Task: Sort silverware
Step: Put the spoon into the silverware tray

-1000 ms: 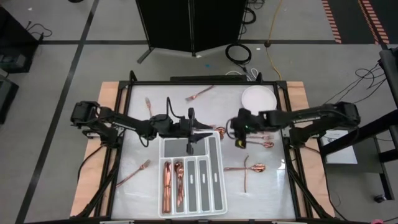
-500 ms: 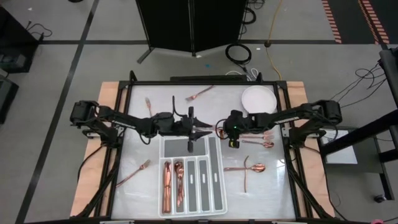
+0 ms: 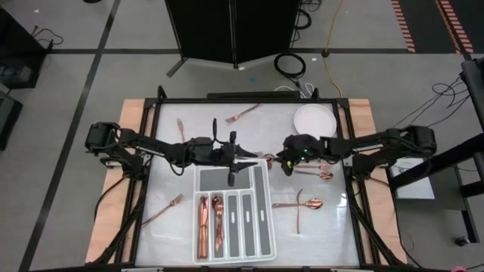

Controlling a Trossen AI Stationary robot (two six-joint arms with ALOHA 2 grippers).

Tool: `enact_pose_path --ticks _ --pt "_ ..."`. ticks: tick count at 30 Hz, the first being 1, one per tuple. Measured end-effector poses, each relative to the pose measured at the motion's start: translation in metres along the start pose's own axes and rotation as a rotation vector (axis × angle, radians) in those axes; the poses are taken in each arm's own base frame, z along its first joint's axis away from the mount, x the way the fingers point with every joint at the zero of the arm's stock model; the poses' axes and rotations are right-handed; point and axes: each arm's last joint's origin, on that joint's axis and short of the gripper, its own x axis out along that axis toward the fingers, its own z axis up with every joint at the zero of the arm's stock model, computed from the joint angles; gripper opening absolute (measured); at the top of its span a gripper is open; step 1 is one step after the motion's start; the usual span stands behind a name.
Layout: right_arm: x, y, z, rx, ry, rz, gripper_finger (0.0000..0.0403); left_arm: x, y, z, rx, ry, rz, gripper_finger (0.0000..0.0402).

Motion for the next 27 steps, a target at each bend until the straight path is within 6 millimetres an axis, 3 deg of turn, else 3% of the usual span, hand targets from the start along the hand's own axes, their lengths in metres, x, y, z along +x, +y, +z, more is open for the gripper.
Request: enact_pose_path --ticks 6,21,27 --pt "0.013 -0.006 -0.009 0.048 -0.003 0.000 0.0114 0.000 0.000 0.000 0.000 -0.001 0.000 0.0112" --pt "0.037 0.002 -0.021 0.070 0.019 0.083 0.0114 0.000 -0.002 -0.001 0.000 0.009 -0.008 0.0112" --pt "0.040 0.001 -0.023 0.085 -0.034 -0.018 0.0114 0.000 -0.002 -0.001 0.000 0.014 -0.009 0.0112"
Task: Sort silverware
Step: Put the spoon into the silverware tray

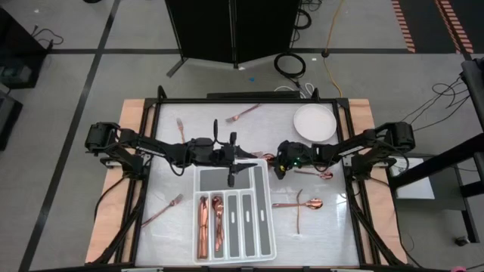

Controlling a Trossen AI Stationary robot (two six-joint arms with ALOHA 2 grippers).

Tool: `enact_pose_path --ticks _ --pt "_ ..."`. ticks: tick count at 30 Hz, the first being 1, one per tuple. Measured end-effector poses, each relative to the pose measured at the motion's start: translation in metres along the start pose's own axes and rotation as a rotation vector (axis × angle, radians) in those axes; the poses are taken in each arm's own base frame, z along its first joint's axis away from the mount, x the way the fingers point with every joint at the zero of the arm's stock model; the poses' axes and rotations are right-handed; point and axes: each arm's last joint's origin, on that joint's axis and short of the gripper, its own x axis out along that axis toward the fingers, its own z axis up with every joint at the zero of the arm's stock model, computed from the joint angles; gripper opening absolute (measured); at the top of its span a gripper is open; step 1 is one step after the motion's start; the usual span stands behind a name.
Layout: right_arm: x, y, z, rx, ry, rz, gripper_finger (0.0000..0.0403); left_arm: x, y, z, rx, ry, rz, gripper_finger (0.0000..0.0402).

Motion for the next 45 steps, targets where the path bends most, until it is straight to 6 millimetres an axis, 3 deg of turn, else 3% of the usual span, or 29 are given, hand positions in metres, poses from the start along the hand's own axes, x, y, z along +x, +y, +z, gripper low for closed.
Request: enact_pose_path --ticks 7,15,18,24,31,34,39,45 --pt "0.000 0.002 -0.002 0.012 0.008 0.000 0.0093 0.000 0.000 -0.002 -0.001 0.021 -0.002 0.0112" --pt "0.000 0.002 -0.005 -0.005 0.029 -0.007 0.0013 0.000 0.000 -0.002 0.000 0.021 -0.002 0.0112" --pt "0.001 0.000 -0.004 -0.022 0.026 -0.017 0.0004 0.000 0.000 -0.002 0.000 0.021 -0.002 0.0112" --pt "-0.003 -0.012 0.014 -0.042 -0.090 -0.084 0.0001 0.000 -0.002 -0.005 -0.023 0.056 -0.021 0.0112" --pt "-0.022 -0.017 0.040 -0.067 -0.228 -0.082 0.0000 -0.001 -0.007 -0.011 -0.056 0.123 -0.041 0.0112" --pt "-0.032 -0.015 0.046 -0.079 -0.248 -0.062 0.0000 -0.001 -0.007 -0.015 -0.085 0.162 0.047 0.0111" --pt "-0.046 -0.013 0.048 -0.088 -0.241 -0.066 0.0000 -0.005 0.024 -0.028 -0.208 0.278 0.220 0.0111" --pt "-0.045 -0.016 0.044 -0.090 -0.199 -0.089 0.0000 0.001 0.068 -0.062 -0.335 0.424 0.195 0.0111"
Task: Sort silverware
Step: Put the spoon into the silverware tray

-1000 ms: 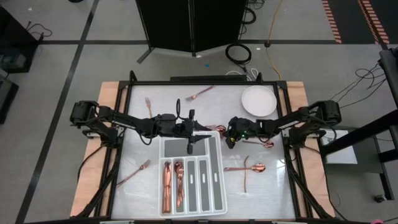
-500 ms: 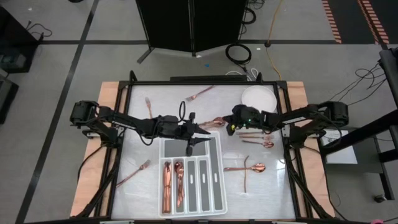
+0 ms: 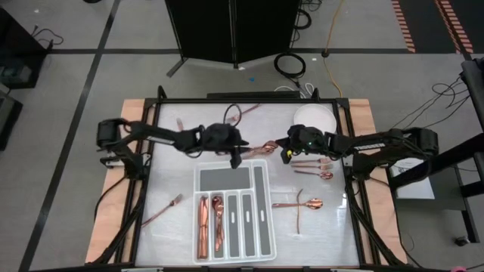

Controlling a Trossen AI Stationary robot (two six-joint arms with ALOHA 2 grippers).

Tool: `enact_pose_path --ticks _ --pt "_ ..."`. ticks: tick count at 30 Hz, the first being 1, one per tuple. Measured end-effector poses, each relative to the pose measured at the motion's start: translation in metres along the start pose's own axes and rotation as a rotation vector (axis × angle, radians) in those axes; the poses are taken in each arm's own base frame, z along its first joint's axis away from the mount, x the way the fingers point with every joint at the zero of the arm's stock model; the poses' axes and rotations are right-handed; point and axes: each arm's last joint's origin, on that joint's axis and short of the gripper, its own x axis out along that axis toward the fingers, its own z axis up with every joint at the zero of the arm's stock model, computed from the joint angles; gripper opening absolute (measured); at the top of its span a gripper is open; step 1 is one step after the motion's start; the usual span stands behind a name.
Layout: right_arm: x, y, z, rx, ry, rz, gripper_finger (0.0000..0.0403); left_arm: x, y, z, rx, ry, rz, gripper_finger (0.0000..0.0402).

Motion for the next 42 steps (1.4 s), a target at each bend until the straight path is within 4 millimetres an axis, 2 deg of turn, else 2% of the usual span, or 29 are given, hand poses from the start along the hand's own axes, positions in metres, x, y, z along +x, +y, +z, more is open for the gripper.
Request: enact_pose_path --ticks 3,9,13,18,23,31,38,42 --pt "0.000 0.000 0.001 0.001 -0.009 0.004 0.0000 0.017 0.012 0.005 -0.013 0.012 -0.098 0.0111" --pt "0.000 0.002 0.004 0.007 -0.038 0.017 0.0000 0.053 0.029 0.015 0.030 0.123 -0.129 0.0112" --pt "0.000 0.002 0.004 0.010 -0.045 0.021 0.0000 0.071 0.020 0.017 0.102 0.217 -0.091 0.0124" --pt "0.000 0.002 0.005 0.005 -0.048 0.017 0.0000 0.084 0.001 0.018 0.278 0.282 0.025 0.0171" --pt "0.000 0.002 0.004 -0.006 -0.043 0.021 0.0000 0.085 -0.018 0.022 0.395 0.266 0.150 0.0214" --pt "0.000 0.002 0.005 -0.016 -0.047 0.022 0.0000 0.068 -0.036 0.033 0.418 0.257 0.186 0.0221" --pt "-0.001 0.005 0.008 -0.007 -0.067 0.083 0.0000 0.071 0.001 0.023 0.294 0.366 0.245 0.0222" --pt "-0.001 0.008 0.011 0.014 -0.086 0.133 0.0000 0.074 0.006 0.021 0.257 0.363 0.234 0.0222"
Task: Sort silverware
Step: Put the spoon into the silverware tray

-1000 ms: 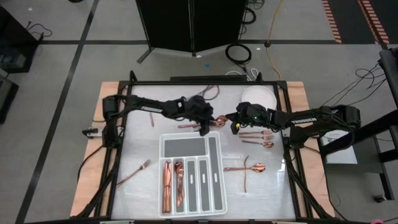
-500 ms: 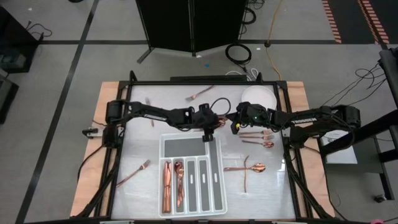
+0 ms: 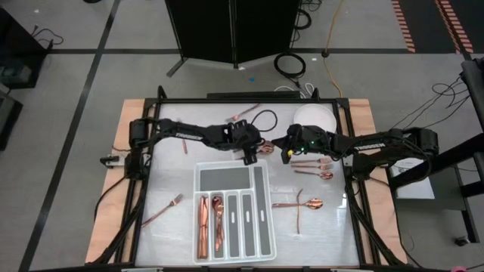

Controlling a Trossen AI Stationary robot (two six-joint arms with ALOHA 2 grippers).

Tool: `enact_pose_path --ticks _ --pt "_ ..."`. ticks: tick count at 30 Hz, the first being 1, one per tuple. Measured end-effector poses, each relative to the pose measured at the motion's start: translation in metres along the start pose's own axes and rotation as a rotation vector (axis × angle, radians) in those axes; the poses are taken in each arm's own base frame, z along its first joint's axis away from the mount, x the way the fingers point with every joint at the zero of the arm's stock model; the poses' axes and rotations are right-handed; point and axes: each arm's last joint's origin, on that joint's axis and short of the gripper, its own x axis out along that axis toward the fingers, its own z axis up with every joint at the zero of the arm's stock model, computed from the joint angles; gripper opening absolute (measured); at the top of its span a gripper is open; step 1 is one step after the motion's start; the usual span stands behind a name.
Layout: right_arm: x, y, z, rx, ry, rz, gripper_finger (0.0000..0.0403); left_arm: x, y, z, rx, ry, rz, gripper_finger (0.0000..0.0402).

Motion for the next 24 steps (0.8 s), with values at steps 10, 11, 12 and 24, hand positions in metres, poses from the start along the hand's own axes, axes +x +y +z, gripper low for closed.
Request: enact_pose_path --ticks 10,11,12,24 --pt "0.000 0.001 0.003 0.002 -0.025 0.012 0.0000 0.001 0.001 0.000 0.000 -0.006 -0.091 0.0139" --pt "0.000 0.001 0.003 0.003 -0.032 0.016 0.0000 0.001 0.001 0.000 -0.002 -0.007 -0.107 0.0119" --pt "0.000 0.002 0.004 0.002 -0.041 0.023 0.0000 0.001 0.002 0.000 -0.003 -0.008 -0.122 0.0098" --pt "-0.007 0.000 0.015 -0.141 -0.103 0.032 0.0000 -0.033 0.011 0.011 0.024 0.060 -0.058 0.0003"
